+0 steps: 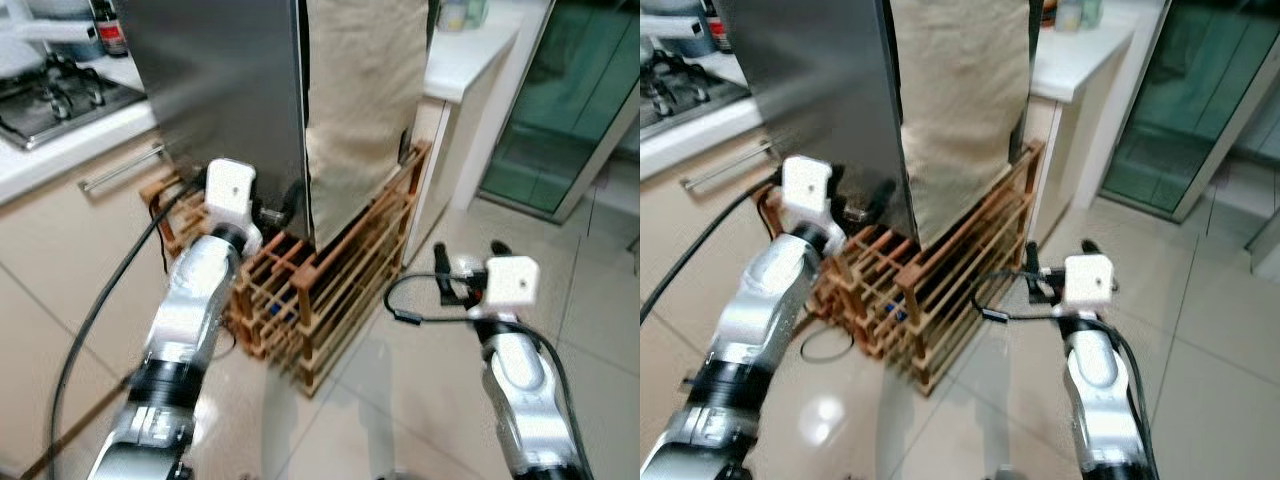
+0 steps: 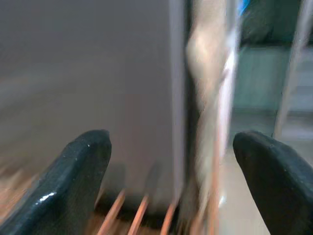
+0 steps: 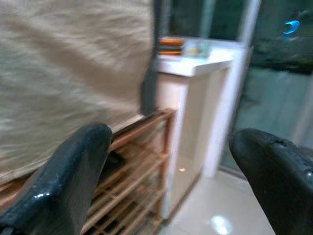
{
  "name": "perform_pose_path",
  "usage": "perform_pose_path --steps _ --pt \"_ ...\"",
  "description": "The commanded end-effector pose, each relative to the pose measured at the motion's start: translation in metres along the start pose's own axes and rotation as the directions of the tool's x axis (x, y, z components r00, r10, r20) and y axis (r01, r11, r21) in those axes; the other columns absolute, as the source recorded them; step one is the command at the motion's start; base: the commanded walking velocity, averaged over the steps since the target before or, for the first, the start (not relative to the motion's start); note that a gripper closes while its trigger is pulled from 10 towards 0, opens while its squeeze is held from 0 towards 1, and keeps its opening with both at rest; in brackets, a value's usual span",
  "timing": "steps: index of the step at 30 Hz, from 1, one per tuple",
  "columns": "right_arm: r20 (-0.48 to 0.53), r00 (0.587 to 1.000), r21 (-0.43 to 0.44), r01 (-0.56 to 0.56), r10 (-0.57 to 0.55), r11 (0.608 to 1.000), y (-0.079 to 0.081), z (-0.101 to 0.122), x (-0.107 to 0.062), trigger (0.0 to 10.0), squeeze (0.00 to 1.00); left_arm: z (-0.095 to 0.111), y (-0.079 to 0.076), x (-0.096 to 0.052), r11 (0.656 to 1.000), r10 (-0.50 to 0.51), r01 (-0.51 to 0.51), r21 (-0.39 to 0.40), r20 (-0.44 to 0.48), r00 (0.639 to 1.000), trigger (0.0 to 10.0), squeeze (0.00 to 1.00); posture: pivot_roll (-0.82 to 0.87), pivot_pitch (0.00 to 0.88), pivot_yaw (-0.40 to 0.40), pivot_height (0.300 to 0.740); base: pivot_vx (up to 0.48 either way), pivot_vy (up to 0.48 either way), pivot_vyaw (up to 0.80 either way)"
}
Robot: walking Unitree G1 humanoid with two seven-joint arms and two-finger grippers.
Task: Restocking fridge
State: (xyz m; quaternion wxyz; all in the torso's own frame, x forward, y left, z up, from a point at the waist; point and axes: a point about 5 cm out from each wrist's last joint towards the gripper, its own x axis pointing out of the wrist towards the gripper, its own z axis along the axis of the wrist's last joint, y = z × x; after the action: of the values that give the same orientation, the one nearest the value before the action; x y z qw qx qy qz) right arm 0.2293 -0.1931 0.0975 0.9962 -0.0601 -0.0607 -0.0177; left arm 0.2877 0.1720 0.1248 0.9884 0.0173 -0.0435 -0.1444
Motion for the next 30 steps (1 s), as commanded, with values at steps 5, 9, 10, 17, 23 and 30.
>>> perform_pose_path --steps 5,9,10,17,23,30 --pt "0.045 0.997 -0.034 -0.067 0.069 0.997 -0.001 0.019 -0.020 10.0 0.00 -0.026 0.021 -0.059 0.963 0.203 -0.225 -0.146 -0.149 0.968 10.0 0.00 -0.20 0.000 0.028 0.740 0.000 0.000 0.00" --pt "0.061 0.995 0.021 -0.079 0.078 0.997 0.008 0.024 0.003 10.0 0.00 -0.008 -0.008 -0.038 0.981 0.150 -0.155 -0.116 -0.046 0.988 10.0 0.00 -0.18 0.000 -0.002 0.740 0.000 0.000 0.00" --pt "0.056 0.995 0.027 -0.080 0.079 0.996 0.010 0.024 0.007 10.0 0.00 0.002 -0.010 -0.031 0.985 0.133 -0.132 -0.107 0.010 0.991 10.0 0.00 -0.17 0.000 -0.004 0.740 0.000 0.000 0.00" --pt "0.025 0.998 0.006 -0.056 0.056 0.998 0.003 0.021 0.019 10.0 0.00 0.030 -0.005 -0.006 0.988 0.138 -0.131 -0.078 0.079 0.987 10.0 0.00 -0.17 0.000 0.018 0.740 0.425 0.000 0.00" --pt "0.021 0.999 -0.001 -0.044 0.044 0.999 0.005 0.018 0.029 10.0 0.00 0.047 -0.009 0.014 0.990 0.118 -0.106 -0.096 0.138 0.983 10.0 0.00 -0.19 0.000 0.041 0.740 0.456 0.000 0.00" --pt "0.010 0.997 -0.010 -0.075 0.075 0.997 0.012 0.015 0.032 10.0 0.00 0.051 -0.001 0.024 0.984 0.163 -0.150 -0.097 0.145 0.976 10.0 0.00 -0.19 0.000 0.037 0.740 0.000 0.000 -0.34"
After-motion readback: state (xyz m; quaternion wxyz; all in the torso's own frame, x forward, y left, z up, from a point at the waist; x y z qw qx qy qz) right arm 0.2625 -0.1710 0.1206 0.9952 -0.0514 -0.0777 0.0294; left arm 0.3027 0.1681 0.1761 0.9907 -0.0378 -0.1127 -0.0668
